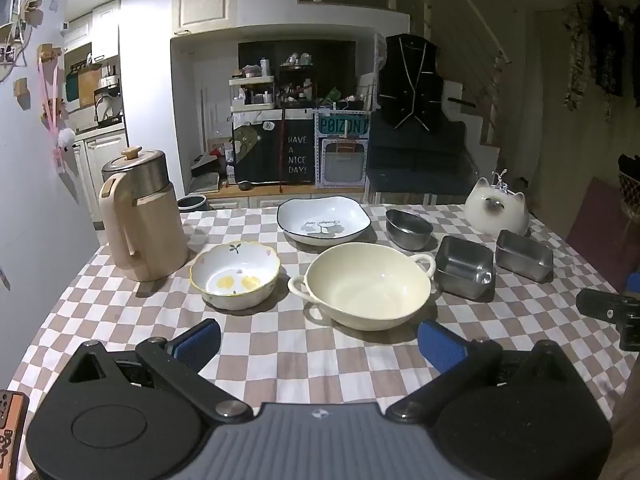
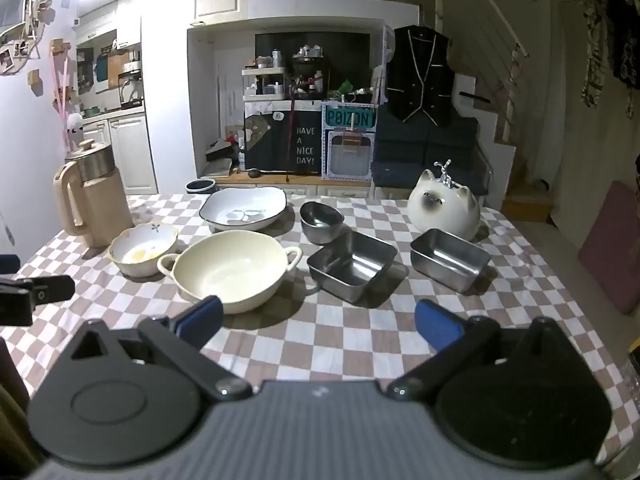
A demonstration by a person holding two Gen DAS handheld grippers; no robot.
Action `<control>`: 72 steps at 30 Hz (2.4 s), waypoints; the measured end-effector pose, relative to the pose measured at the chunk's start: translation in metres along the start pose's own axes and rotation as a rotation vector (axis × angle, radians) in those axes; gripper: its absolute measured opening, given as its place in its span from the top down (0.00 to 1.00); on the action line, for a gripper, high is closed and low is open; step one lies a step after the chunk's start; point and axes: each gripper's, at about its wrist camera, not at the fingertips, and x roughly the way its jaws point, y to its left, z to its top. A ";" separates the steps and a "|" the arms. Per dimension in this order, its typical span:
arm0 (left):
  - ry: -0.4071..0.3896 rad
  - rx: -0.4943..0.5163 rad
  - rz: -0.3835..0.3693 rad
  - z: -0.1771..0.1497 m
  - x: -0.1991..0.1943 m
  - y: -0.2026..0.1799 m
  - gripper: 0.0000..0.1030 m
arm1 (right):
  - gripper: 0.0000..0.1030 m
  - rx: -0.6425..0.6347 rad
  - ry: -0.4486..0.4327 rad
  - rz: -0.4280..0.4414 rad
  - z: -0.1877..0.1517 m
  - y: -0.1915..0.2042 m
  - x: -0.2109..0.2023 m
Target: Organize plates and bowls
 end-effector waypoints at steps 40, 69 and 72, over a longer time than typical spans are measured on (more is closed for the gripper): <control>0.016 -0.013 -0.010 0.000 0.003 0.000 0.00 | 0.00 0.010 0.017 0.007 0.000 0.000 0.002; 0.015 -0.014 -0.011 0.000 0.003 0.001 0.00 | 0.00 0.008 0.021 0.007 0.000 0.000 0.003; 0.015 -0.014 -0.011 0.000 0.003 0.001 0.00 | 0.00 0.008 0.020 0.007 0.000 0.000 0.003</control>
